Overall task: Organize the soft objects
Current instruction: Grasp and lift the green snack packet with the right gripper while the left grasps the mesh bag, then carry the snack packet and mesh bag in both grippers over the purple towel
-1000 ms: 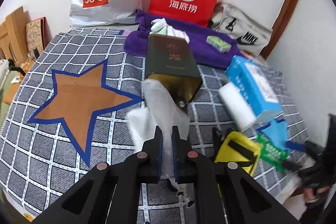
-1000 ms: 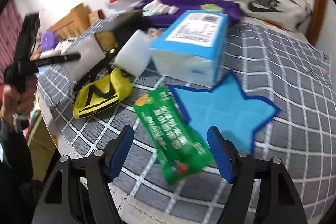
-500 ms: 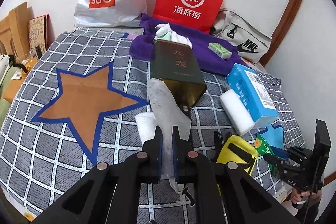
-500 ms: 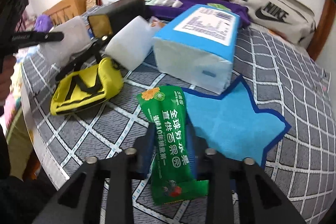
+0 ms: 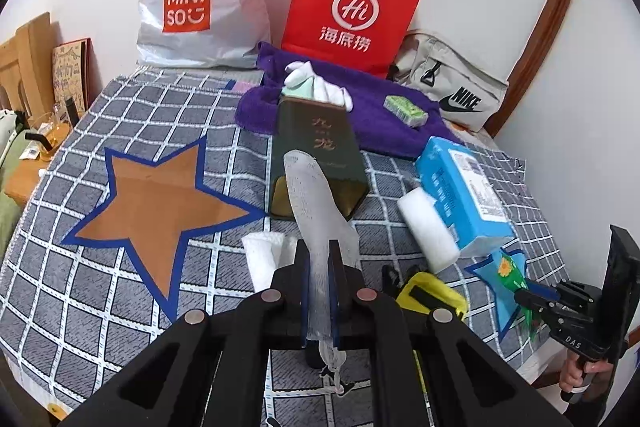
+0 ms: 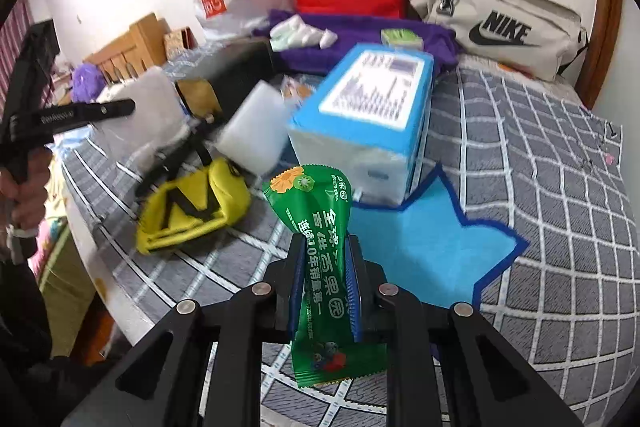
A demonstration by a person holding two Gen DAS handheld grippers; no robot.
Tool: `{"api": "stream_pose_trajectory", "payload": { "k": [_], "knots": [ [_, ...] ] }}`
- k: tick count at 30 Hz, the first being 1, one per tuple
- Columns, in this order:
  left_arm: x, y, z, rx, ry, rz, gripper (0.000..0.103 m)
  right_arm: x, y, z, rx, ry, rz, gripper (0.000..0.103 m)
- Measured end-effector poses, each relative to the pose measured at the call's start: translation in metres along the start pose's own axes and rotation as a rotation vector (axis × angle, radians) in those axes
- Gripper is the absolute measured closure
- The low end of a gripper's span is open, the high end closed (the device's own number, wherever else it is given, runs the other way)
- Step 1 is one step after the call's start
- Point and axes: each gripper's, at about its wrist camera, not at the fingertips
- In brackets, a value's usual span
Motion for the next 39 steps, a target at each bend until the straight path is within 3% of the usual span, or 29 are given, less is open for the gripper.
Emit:
{"api": "stream_pose_trajectory", "payload": {
  "k": [22,39],
  "knots": [
    [0.047,-0.019,0.008,0.01,-0.036,-0.007,0.097,0.085,-0.015,0.023,-0.006,-0.111,-0.035,0.084],
    [0.089,-0.026,-0.016,-0.003,-0.036,-0.03,0.097,0.137,-0.033,-0.005,0.0,-0.103,-0.073,0.084]
  ]
}}
Point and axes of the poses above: each gripper's, at about its wrist camera, not at the fingertips, and z roughly against the way its jaws point, y to its left, x to its top, and after that the axes turned 8 degrees about -x, right-handed
